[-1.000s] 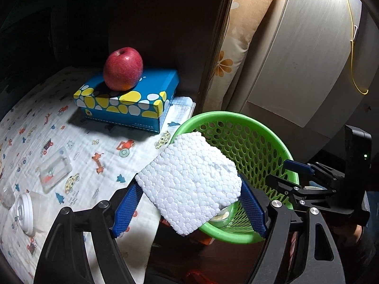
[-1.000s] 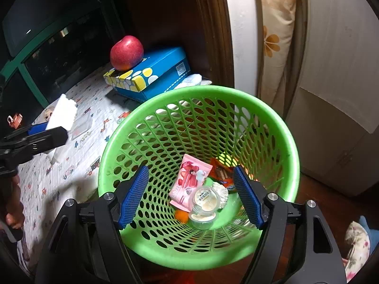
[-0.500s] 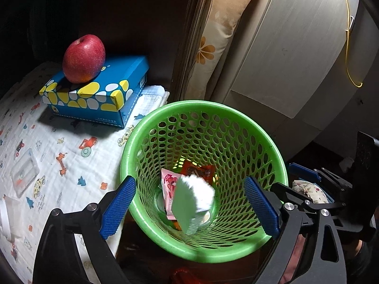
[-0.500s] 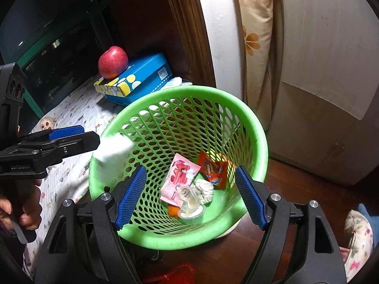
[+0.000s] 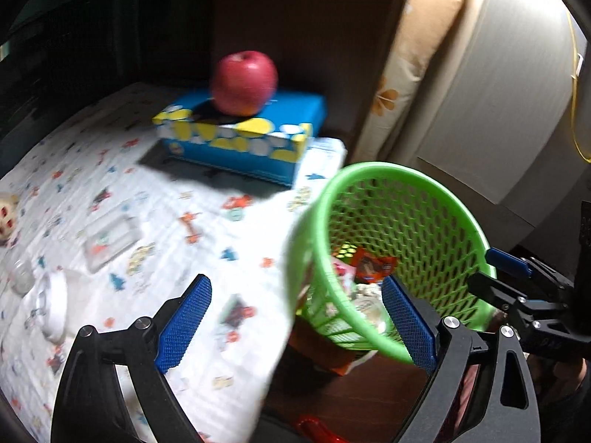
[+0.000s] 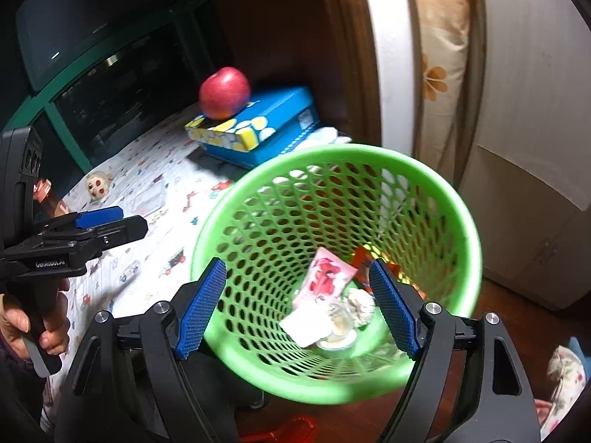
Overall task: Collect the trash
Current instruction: 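Open the left tool over the green basket, dropping the foam block, then grasp the white cup lid with the left tool while the right tool grasps the clear plastic box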
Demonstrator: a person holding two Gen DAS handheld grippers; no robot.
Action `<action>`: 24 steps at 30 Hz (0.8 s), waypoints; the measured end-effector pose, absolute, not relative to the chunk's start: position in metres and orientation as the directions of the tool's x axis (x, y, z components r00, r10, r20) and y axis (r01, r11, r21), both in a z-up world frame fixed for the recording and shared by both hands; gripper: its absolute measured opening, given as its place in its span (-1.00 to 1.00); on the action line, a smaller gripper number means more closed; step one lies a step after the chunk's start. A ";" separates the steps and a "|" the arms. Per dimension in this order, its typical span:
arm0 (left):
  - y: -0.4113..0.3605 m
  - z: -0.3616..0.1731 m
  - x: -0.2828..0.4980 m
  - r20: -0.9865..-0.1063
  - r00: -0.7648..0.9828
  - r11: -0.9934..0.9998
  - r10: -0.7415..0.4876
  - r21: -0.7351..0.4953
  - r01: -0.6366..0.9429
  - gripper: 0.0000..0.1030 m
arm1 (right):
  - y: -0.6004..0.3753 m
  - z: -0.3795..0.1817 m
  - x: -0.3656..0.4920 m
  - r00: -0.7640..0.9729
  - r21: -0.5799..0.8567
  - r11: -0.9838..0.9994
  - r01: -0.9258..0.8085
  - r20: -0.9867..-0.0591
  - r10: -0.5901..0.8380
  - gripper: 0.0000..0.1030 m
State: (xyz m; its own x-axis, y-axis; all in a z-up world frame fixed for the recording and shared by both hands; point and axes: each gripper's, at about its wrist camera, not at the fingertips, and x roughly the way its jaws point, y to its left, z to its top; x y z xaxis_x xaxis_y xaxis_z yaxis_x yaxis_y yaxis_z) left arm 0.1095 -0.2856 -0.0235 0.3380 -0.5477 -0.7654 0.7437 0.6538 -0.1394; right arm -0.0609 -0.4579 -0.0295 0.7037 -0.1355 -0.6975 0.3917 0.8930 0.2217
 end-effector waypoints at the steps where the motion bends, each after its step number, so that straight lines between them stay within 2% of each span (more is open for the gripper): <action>1: -0.275 -0.023 0.116 -0.766 0.357 0.675 -0.534 -0.133 0.726 0.75 | -0.453 -0.029 -0.056 0.704 0.221 0.898 0.381 -0.698 -0.127 0.54; 13: -0.146 -0.035 0.204 -0.785 0.491 0.861 -0.377 -0.101 0.499 0.75 | -0.392 -0.022 0.007 0.713 0.214 0.946 0.244 -0.701 -0.026 0.55; 24: -0.093 -0.073 0.266 -0.826 0.456 0.908 -0.331 -0.147 0.393 0.75 | -0.345 -0.024 0.053 0.695 0.202 0.967 0.155 -0.718 0.038 0.55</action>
